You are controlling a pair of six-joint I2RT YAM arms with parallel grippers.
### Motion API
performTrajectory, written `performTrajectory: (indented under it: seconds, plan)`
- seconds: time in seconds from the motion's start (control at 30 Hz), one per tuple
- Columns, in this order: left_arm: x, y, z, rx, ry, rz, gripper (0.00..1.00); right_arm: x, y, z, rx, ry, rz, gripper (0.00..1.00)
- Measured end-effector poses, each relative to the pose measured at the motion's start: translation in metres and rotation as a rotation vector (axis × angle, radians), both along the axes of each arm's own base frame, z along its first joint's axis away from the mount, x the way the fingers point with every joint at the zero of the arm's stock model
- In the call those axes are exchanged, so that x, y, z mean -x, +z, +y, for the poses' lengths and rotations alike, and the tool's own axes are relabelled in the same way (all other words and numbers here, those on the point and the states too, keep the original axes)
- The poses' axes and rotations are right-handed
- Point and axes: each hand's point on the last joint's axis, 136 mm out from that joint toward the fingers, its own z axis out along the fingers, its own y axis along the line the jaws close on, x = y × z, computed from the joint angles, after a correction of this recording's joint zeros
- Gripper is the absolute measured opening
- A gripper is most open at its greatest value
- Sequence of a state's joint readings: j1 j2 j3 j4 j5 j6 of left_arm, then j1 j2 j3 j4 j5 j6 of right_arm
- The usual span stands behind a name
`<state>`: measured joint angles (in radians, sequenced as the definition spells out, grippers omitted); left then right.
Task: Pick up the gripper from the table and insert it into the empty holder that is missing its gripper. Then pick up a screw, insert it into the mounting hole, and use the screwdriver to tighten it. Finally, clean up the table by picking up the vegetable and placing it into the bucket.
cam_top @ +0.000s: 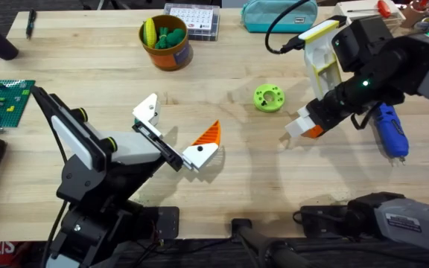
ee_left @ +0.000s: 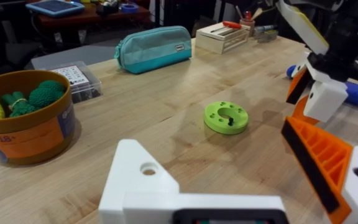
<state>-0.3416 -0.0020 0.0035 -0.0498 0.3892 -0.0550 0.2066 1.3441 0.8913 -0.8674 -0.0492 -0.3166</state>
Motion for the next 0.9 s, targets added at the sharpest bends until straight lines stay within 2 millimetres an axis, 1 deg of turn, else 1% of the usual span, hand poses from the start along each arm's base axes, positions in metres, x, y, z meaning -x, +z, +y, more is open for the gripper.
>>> performTrajectory:
  seconds: [0.1, 0.2, 0.4, 0.47, 0.6, 0.7, 0.8, 0.9]
  plan:
    - [0.0, 0.0, 0.0, -0.001, -0.002, 0.002, 0.983, -0.001, 0.0, 0.0, 0.002, 0.0, -0.003, 0.867]
    - [0.0, 0.0, 0.0, -0.001, -0.002, 0.002, 0.983, -0.008, 0.0, 0.001, -0.004, -0.009, -0.03, 0.867]
    - [0.0, 0.0, 0.0, -0.001, -0.002, 0.002, 0.983, -0.016, 0.002, 0.002, -0.007, -0.022, -0.061, 0.867]
    - [0.0, 0.0, 0.0, -0.001, -0.002, 0.003, 0.983, -0.02, 0.002, -0.002, 0.013, -0.032, -0.077, 0.867]
    - [0.0, 0.0, 0.0, -0.002, -0.002, 0.003, 0.983, -0.022, 0.004, -0.018, 0.093, -0.102, -0.089, 0.867]
    - [0.0, 0.0, 0.0, -0.001, -0.002, 0.002, 0.983, -0.024, 0.014, -0.025, 0.122, -0.156, -0.104, 0.867]
    - [0.0, 0.0, 0.0, -0.002, -0.002, 0.003, 0.983, -0.024, 0.036, -0.028, 0.122, -0.208, -0.136, 0.867]
    - [0.0, 0.0, 0.0, -0.001, -0.002, 0.003, 0.983, -0.015, 0.054, -0.032, 0.114, -0.268, -0.146, 0.867]
